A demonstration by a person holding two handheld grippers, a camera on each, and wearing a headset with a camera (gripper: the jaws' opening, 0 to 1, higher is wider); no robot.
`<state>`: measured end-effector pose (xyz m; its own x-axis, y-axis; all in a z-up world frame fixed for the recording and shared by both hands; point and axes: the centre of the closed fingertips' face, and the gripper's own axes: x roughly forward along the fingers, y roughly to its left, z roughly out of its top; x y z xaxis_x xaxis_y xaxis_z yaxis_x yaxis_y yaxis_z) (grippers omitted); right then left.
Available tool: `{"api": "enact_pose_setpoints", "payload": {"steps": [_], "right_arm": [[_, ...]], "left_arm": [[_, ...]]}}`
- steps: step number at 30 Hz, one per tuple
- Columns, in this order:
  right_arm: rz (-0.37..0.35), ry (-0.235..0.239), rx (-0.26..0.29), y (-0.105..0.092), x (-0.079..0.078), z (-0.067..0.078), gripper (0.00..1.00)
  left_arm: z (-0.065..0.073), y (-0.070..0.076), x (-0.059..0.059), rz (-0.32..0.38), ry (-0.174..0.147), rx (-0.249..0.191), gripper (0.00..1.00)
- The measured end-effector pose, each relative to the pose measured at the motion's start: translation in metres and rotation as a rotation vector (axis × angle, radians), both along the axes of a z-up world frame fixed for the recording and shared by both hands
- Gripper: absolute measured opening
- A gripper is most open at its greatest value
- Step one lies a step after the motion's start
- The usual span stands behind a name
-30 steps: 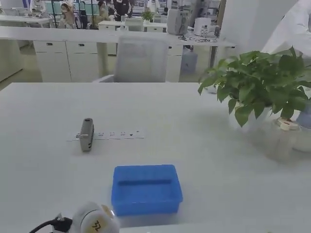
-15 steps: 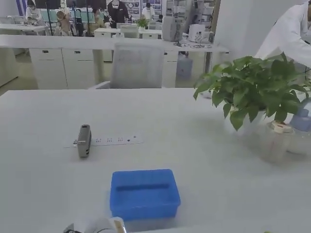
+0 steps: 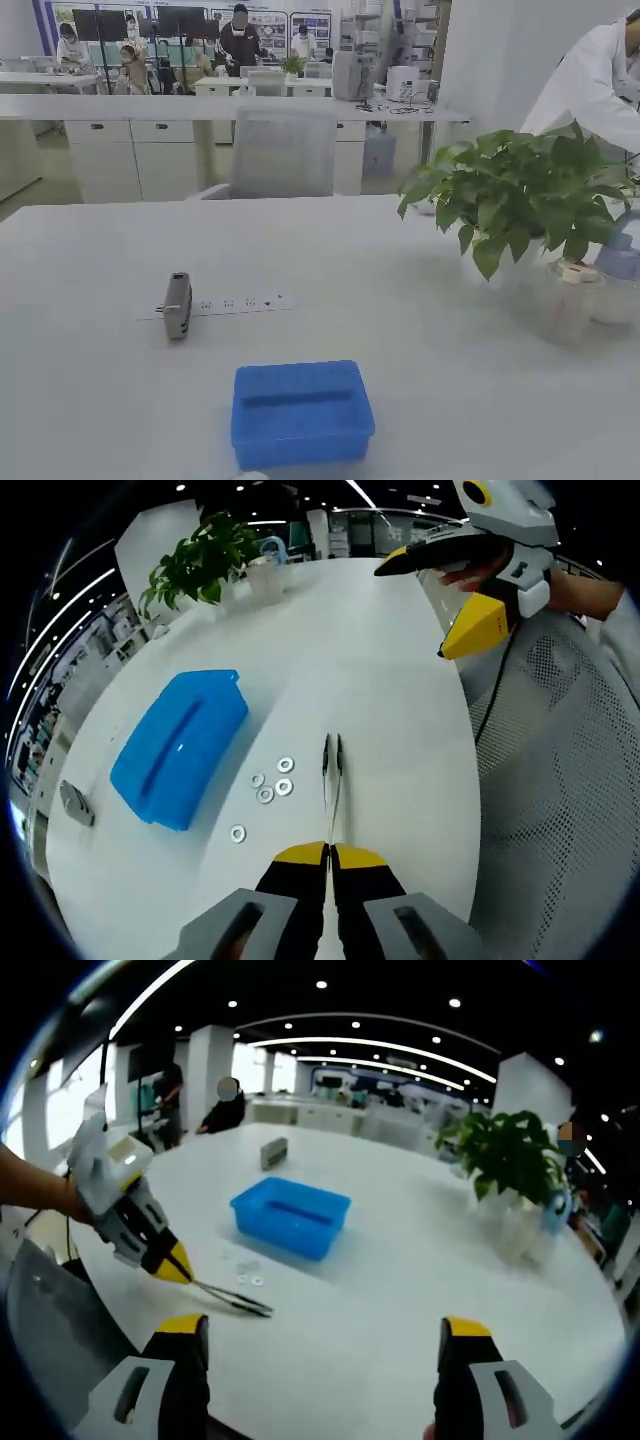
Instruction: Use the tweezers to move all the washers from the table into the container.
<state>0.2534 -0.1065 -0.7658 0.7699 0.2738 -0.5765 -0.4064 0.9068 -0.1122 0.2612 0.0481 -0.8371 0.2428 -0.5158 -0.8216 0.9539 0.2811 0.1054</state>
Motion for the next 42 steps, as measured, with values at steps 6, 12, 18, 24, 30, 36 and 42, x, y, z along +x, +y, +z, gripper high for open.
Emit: {"api": "enact_pose_setpoints", "payload": {"steps": [6, 12, 18, 24, 30, 36, 42], "right_arm": [[0.007, -0.007, 0.003, 0.001, 0.001, 0.001, 0.94], [0.068, 0.028, 0.045, 0.013, -0.004, -0.002, 0.83], [0.215, 0.138, 0.087, 0.041, -0.021, -0.014, 0.59], [0.433, 0.189, 0.049, 0.083, -0.025, -0.022, 0.32], [0.698, 0.158, -0.062, 0.136, -0.019, -0.030, 0.24], [0.809, 0.180, -0.037, 0.161, -0.016, -0.037, 0.20], [0.849, 0.207, -0.028, 0.166, -0.017, -0.048, 0.10]], "left_arm": [[0.022, 0.000, -0.004, 0.028, -0.019, -0.041, 0.00], [0.043, -0.003, -0.007, 0.032, -0.051, -0.081, 0.00], [0.060, -0.008, -0.013, 0.018, -0.056, -0.114, 0.00], [0.072, -0.007, -0.018, -0.009, -0.062, -0.126, 0.00], [0.075, -0.006, -0.025, -0.101, -0.080, -0.099, 0.00], [0.077, -0.007, -0.031, -0.198, -0.083, -0.050, 0.00], [0.080, -0.013, -0.033, -0.260, -0.073, -0.040, 0.00]]}}
